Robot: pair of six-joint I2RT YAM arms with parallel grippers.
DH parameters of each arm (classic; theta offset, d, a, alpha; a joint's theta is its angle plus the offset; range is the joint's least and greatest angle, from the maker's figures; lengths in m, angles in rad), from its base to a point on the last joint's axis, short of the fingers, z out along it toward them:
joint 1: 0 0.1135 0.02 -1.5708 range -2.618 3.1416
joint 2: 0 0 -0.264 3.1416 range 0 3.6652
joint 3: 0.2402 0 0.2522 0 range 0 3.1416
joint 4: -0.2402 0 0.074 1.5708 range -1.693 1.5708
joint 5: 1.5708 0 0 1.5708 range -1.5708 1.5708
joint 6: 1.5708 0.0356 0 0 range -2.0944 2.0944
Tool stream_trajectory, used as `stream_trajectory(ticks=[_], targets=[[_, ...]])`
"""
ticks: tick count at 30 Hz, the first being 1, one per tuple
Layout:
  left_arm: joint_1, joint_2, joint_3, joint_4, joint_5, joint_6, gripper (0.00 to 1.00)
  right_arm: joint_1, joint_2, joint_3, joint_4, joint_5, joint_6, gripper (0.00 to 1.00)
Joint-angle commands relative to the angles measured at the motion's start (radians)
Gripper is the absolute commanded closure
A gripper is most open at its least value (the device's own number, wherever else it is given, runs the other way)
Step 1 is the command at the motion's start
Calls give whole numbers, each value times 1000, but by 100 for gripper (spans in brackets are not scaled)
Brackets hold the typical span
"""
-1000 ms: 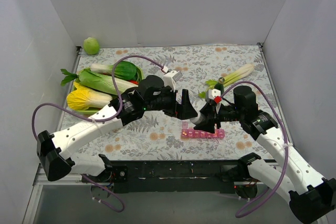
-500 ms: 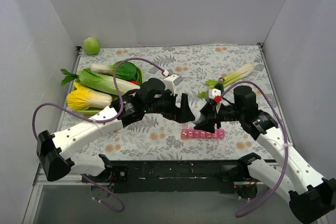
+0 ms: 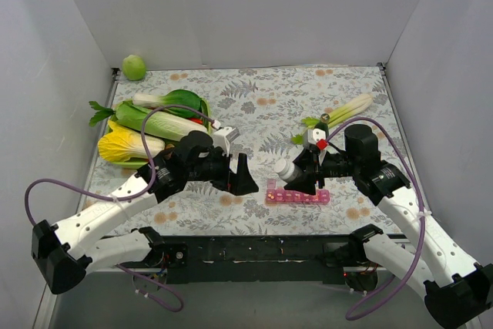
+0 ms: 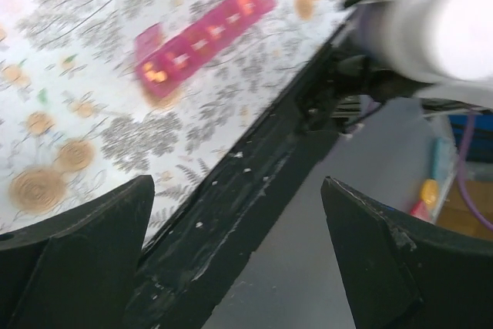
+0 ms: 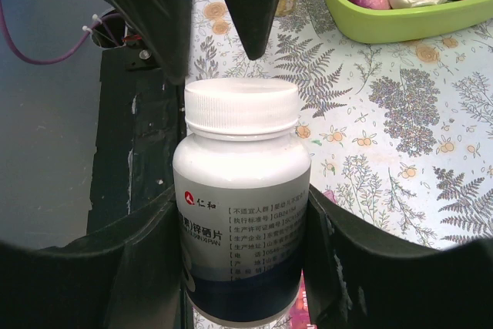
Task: Sort the pills into containers
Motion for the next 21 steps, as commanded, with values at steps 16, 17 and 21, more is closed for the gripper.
stream_trajectory(ticks=[16,17,21], targets=[[-16,219,322,182,194,-44,24,-2,0,34,19,-18,-11,99],[-21,231,331,182,196,-44,26,-2,2,33,21,-18,-11,99],[-33,253,350,182,216,-43,31,-2,2,28,23,-13,-11,99]])
